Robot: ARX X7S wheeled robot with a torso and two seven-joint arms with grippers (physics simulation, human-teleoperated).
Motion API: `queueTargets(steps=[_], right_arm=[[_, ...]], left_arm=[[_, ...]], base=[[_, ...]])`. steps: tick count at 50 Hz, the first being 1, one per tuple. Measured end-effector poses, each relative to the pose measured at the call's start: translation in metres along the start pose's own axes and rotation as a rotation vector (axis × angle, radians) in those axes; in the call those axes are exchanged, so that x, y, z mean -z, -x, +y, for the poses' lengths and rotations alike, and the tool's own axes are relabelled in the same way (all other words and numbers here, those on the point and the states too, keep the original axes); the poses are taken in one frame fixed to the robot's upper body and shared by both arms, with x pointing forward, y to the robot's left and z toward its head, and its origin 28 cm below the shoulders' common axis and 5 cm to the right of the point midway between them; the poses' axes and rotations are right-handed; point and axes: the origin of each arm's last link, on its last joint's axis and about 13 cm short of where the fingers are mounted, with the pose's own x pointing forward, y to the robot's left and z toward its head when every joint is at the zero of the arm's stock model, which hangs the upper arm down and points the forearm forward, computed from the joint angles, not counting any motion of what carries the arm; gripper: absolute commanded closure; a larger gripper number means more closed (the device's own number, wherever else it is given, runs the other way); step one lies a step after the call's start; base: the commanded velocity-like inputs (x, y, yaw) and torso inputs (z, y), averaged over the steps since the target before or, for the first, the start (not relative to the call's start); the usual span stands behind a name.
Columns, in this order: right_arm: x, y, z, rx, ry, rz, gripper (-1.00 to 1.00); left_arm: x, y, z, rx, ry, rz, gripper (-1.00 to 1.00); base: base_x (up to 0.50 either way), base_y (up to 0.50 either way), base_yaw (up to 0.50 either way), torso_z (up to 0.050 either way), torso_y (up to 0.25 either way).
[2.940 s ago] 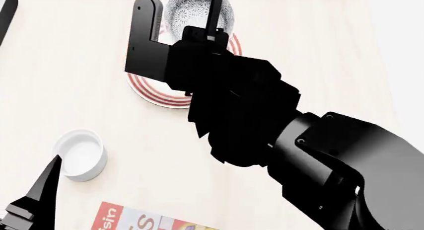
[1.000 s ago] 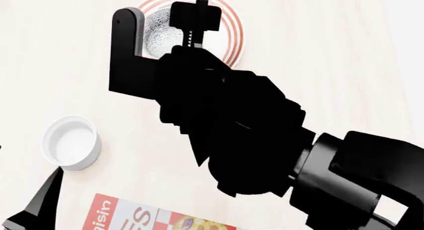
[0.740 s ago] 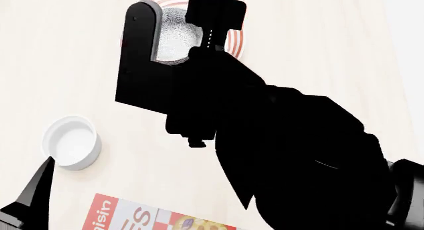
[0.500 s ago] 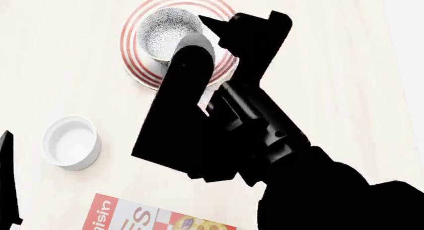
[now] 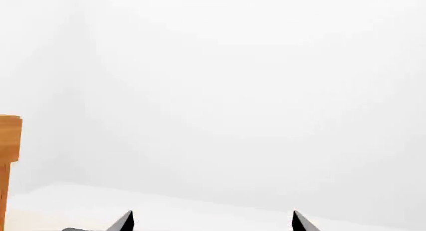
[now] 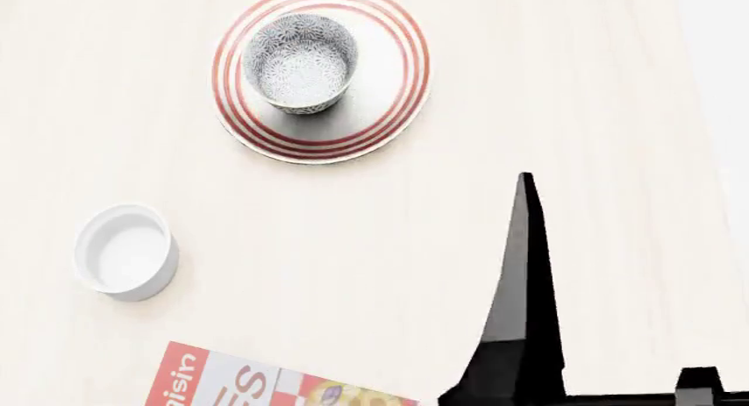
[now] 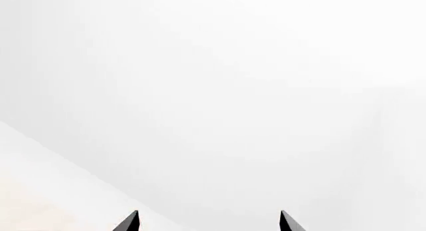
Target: Pick the akita bowl on the cookies box and place it on the plate.
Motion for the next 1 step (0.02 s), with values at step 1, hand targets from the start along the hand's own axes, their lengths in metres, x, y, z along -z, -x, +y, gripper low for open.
queueTargets(steps=[1], right_arm=[[-0.0012, 0.0030, -0.0013, 0.024, -0.008, -0.009, -1.00]], left_arm=[[-0.0010, 0.0000, 0.0003, -0.013, 0.006, -0.012, -1.00]], base=[[0.00, 0.00, 0.00, 0.000, 0.000]])
